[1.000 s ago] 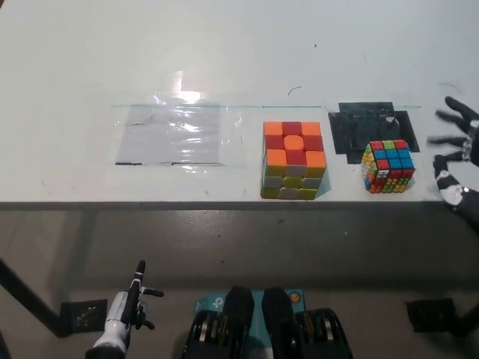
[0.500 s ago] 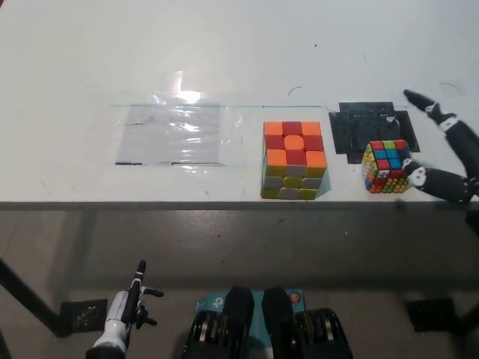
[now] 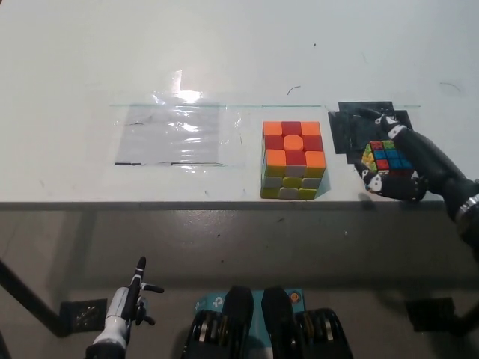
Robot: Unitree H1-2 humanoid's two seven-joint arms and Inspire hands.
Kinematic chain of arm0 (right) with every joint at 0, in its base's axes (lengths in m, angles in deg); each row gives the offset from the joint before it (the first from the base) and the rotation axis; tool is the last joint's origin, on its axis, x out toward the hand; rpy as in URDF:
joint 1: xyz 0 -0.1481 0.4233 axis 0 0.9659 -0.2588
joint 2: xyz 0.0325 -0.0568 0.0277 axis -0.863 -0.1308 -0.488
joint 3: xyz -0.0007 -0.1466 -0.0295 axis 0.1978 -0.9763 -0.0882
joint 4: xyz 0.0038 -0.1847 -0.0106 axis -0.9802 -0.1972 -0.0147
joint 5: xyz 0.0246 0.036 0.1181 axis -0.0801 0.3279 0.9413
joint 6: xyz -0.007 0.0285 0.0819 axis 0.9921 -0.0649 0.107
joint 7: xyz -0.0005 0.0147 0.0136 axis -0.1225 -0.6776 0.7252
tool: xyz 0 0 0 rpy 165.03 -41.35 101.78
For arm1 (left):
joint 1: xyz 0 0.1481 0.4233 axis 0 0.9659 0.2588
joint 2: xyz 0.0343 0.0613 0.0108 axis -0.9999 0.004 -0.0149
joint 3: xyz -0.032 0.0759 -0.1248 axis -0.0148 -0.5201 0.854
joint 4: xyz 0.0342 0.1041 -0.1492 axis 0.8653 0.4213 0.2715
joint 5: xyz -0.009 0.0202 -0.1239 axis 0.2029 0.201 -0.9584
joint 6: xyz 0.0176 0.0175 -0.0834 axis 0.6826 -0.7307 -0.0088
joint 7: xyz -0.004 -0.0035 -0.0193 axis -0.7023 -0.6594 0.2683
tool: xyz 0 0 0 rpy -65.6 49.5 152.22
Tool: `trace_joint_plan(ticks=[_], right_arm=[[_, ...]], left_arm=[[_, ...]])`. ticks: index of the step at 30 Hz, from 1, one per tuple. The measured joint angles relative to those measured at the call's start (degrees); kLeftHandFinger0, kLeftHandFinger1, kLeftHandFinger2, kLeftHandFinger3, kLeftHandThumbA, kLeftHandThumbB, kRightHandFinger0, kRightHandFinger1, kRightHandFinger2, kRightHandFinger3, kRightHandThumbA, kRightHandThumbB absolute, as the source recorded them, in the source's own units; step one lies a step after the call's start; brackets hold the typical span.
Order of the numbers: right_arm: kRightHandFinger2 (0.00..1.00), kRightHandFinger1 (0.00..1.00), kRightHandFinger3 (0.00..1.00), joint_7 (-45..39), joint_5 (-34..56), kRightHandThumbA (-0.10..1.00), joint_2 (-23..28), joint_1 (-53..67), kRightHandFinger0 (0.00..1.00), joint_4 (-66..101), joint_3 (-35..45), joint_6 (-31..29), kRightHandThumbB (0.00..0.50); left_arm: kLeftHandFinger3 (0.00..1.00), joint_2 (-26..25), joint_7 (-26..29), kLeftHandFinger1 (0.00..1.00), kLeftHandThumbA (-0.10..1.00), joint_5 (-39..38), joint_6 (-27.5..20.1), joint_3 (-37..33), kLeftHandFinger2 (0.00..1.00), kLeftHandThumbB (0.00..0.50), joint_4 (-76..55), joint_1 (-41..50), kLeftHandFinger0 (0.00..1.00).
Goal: The robot uses its right hand to pick up the small cube kept on the middle on the desk and place it on the bigger cube kept next to it
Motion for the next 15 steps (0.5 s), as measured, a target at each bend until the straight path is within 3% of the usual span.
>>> trace_joint_plan(ticks=[4,9,13,15], right_arm=[[1.00,1.00,1.00,-0.1,-1.6,0.48,0.1,-1.7,1.00,-3.1,-0.6,-1.4,0.382],[1.00,1.00,1.00,-0.1,-3.0,0.51,0.5,-2.3,1.00,-5.6,-0.6,-3.5,0.399],[1.00,1.00,1.00,-0.1,-4.3,0.50,1.3,-2.5,1.00,-7.7,-0.6,-6.1,0.393],[1.00,1.00,1.00,-0.1,-4.9,0.51,1.9,-2.7,1.00,-8.3,-0.6,-7.2,0.386]], left_arm=[[0.00,0.0,0.0,0.00,1.00,0.0,0.0,0.1,0.00,0.500,0.0,0.0,0.32],[0.00,0.0,0.0,0.00,1.00,-0.1,-0.1,0.1,0.00,0.500,0.0,-0.1,0.32],[0.00,0.0,-0.1,0.00,1.00,-0.1,-0.1,0.2,0.00,0.500,-0.1,-0.1,0.27],[0.00,0.0,-0.1,0.00,1.00,-0.2,-0.1,0.3,0.00,0.500,-0.1,-0.1,0.29]])
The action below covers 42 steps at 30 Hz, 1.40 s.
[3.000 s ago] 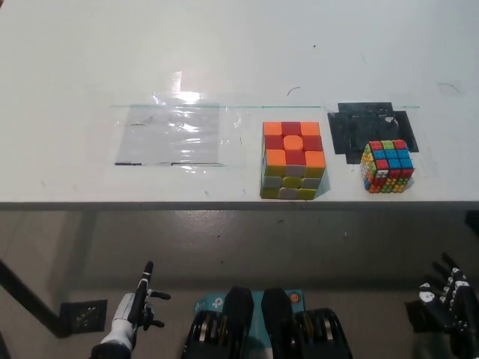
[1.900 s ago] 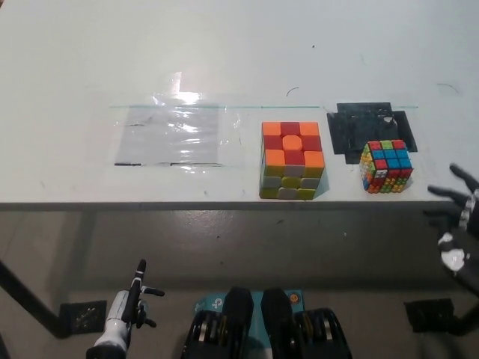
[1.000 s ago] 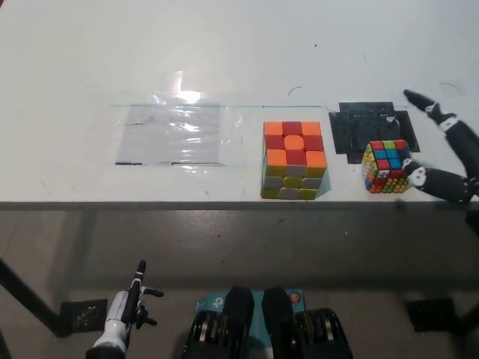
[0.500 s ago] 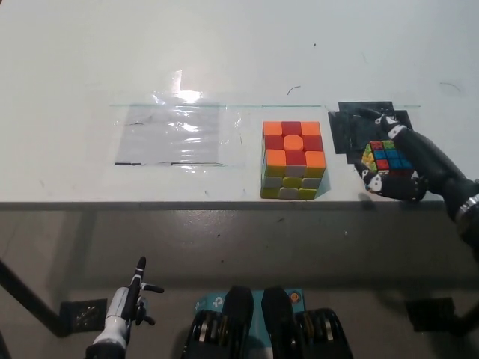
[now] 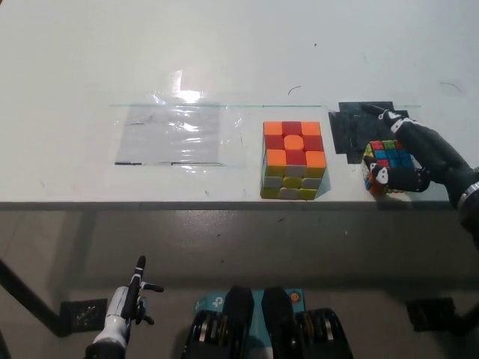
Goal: The robot uses its right hand to pick up the small cube kept on the middle on the desk and place it on the bigger cube kept next to it
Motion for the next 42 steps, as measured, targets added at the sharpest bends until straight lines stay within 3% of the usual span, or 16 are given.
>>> trace_joint_plan(ticks=[3,7,9,10,16,22,24,29,37,38,39,42], right_arm=[[1.00,1.00,1.00,0.0,-0.8,0.52,0.7,-0.1,1.00,-0.7,0.0,-1.6,0.384],[1.00,1.00,1.00,0.0,-1.2,0.41,1.1,0.0,1.00,-1.1,0.2,-3.6,0.376],[1.00,1.00,1.00,0.0,-1.3,0.40,1.0,0.1,1.00,-1.1,0.2,-3.9,0.375],[1.00,1.00,1.00,0.0,-1.4,0.41,1.0,0.3,1.00,-1.1,0.2,-4.1,0.371],[1.00,1.00,1.00,0.0,-2.1,0.42,0.1,1.6,1.00,-2.8,0.2,-5.1,0.368],[1.00,1.00,1.00,0.3,-2.7,0.36,-1.8,2.1,1.00,-4.8,0.3,-5.8,0.368],[1.00,1.00,1.00,0.4,-3.0,0.38,-2.3,2.1,1.00,-5.0,0.3,-6.0,0.368],[1.00,1.00,1.00,1.2,-3.5,0.44,-2.9,2.1,1.00,-6.2,0.4,-6.8,0.362],[1.00,1.00,1.00,3.7,-4.5,0.35,-2.8,1.2,1.00,-11.4,0.8,-9.3,0.331],[1.00,1.00,1.00,3.8,-4.7,0.35,-2.8,1.2,1.00,-11.9,0.9,-9.4,0.330],[1.00,1.00,1.00,3.9,-4.8,0.34,-2.8,1.1,1.00,-12.1,0.9,-9.6,0.330],[1.00,1.00,1.00,3.8,-4.9,0.34,-2.6,1.1,1.00,-12.3,0.8,-9.7,0.348]], left_arm=[[0.00,0.0,0.0,0.00,1.00,-0.1,0.0,0.0,0.00,0.500,0.0,-0.2,0.26],[0.00,0.0,-0.1,0.00,1.00,-0.3,0.0,0.5,0.00,0.500,0.0,-0.9,0.27],[0.00,0.0,-0.1,0.00,1.00,-0.3,0.0,0.6,0.00,0.500,0.0,-1.1,0.28],[0.00,0.0,-0.1,0.00,1.00,-0.2,0.0,0.5,0.00,0.500,0.0,-1.2,0.23],[0.00,-0.2,-0.1,0.00,1.00,-0.2,0.0,0.6,0.00,0.500,0.0,-2.0,0.30],[0.00,-0.2,-0.1,0.00,1.00,-0.2,0.0,0.5,0.00,0.500,0.0,-2.9,0.23],[0.00,-0.2,-0.1,0.00,1.00,-0.2,0.0,0.5,0.00,0.500,0.0,-3.0,0.26],[0.00,-0.2,-0.1,0.00,1.00,-0.2,0.0,0.5,0.00,0.500,0.0,-3.0,0.19],[0.00,-0.3,-0.1,0.00,1.00,-0.1,0.0,0.4,0.00,0.500,0.0,-3.2,0.10],[0.00,-0.3,-0.1,0.00,1.00,-0.1,0.0,0.4,0.00,0.500,0.0,-3.3,0.09],[0.00,-0.4,-0.2,0.00,1.00,-0.1,0.0,0.4,0.00,0.500,0.0,-3.4,0.02],[0.00,-0.4,-0.5,0.00,1.00,-0.2,0.0,0.5,0.00,0.500,0.0,-3.7,0.00]])
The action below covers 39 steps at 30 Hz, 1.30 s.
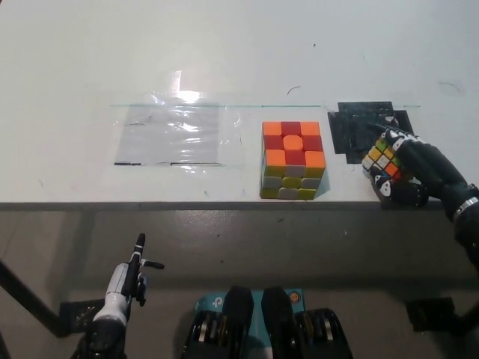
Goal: The robot uses its right hand to pick up the small cube kept on the middle on the desk and place it on the bigger cube kept next to it
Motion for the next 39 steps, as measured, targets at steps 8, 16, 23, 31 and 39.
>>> trace_joint_plan(ticks=[8,16,23,31,39], right_arm=[[1.00,1.00,1.00,-0.7,-0.7,0.31,1.1,0.0,0.84,-0.2,-0.2,0.1,0.346],[0.48,0.21,1.00,-1.1,-3.1,0.14,2.9,-0.9,0.17,0.0,-2.6,0.6,0.294],[0.21,0.03,1.00,2.3,-7.2,-0.10,2.9,-1.5,0.00,0.1,-4.2,-1.0,0.003],[0.30,0.17,0.28,9.8,-14.1,-0.10,2.5,-1.7,0.01,-1.8,-7.5,-3.4,0.000],[0.31,0.19,0.01,19.4,-19.7,-0.10,2.0,-1.8,0.00,-7.6,-8.8,-5.7,0.009]], left_arm=[[0.00,-0.1,-0.3,0.00,1.00,0.0,0.0,0.0,0.00,0.500,0.0,-0.2,0.00],[0.00,-0.1,-0.3,0.00,1.00,0.0,0.0,-0.1,0.00,0.500,0.0,-0.2,0.00],[0.00,-0.1,-0.3,0.00,1.00,0.0,0.0,-0.3,0.01,0.500,0.0,-0.2,0.00],[0.00,-0.2,-0.4,0.00,1.00,0.1,0.0,-0.4,0.00,0.500,0.0,-0.2,0.00],[0.00,-0.5,-0.3,0.00,1.00,0.2,0.0,-0.8,0.00,0.500,0.0,-0.4,0.00]])
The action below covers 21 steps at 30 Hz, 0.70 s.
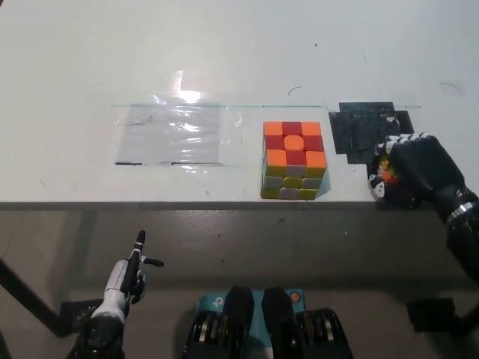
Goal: The robot uses its right hand to pick up the small cube kept on the middle on the desk and place it on the bigger cube kept next to it
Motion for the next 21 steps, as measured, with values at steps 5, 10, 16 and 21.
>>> trace_joint_plan(ticks=[5,10,16,21], right_arm=[[0.59,0.39,0.00,5.7,-2.1,-0.10,-0.3,0.1,0.00,-2.5,0.0,-1.3,0.056],[0.72,0.48,0.07,9.8,-3.1,-0.10,-0.9,0.4,0.07,-3.9,0.1,-2.5,0.074],[0.77,0.53,0.25,13.9,-3.7,-0.10,-1.2,0.4,0.14,-5.9,0.1,-4.1,0.125],[0.73,0.48,0.30,16.4,-3.9,-0.10,-1.3,0.3,0.07,-7.2,0.1,-5.2,0.121]], left_arm=[[0.00,-0.1,0.0,0.00,1.00,0.0,0.0,0.0,0.00,0.500,0.0,-0.4,0.00],[0.00,-0.1,0.0,0.00,1.00,0.0,0.0,-0.1,0.00,0.500,0.0,-0.6,0.00],[0.00,-0.2,-0.2,0.00,1.00,0.1,0.0,-0.2,0.00,0.500,0.0,-0.6,0.00],[0.05,-0.2,-0.3,0.00,1.00,0.1,0.0,-0.2,0.06,0.500,-0.1,-0.6,0.00]])
